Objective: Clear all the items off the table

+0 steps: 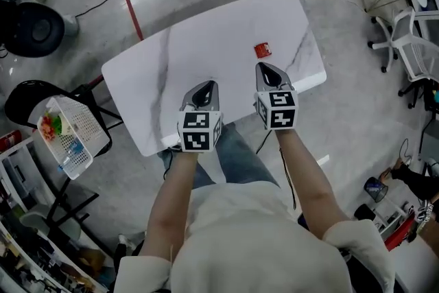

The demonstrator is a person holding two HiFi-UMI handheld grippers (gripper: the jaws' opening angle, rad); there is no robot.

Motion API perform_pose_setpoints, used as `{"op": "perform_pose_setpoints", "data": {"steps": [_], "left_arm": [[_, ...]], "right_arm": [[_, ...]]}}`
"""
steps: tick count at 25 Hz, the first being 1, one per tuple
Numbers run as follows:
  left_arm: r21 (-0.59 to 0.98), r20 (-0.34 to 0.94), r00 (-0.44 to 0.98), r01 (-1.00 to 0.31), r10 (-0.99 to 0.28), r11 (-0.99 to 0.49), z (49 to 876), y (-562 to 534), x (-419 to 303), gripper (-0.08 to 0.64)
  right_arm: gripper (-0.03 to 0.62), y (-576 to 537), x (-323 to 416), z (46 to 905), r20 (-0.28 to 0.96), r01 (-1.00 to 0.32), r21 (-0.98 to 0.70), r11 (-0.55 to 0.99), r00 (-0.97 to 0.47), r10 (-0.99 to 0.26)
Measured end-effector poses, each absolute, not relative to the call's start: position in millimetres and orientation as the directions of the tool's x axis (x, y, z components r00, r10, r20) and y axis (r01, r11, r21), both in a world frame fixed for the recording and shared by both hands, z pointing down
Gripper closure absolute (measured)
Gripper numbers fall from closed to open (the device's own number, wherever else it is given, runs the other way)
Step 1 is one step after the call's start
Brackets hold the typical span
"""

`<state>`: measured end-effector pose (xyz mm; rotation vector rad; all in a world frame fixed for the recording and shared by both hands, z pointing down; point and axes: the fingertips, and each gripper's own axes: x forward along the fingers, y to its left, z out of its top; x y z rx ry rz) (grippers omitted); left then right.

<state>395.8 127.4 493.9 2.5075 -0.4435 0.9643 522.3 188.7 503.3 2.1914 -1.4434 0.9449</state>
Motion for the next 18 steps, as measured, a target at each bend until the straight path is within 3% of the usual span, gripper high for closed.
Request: {"op": "perform_pose_setpoints", "data": {"steps": [4,18], "left_arm": [[0.267,0.710,0.693,-0.430,-0.126,-0.862,522,134,413,0.551],[0.276,0.757,0.649,-0.419,-0.073,-0.865,598,149,454,0.551]], "right_arm": [[0.591,205,543,539,0.735,-0.895,-0.069,-0.440,0.253,-0.629],[0.430,210,594,661,0.839,-0.896,-0.065,-0.439,0.189,-0.510]]}}
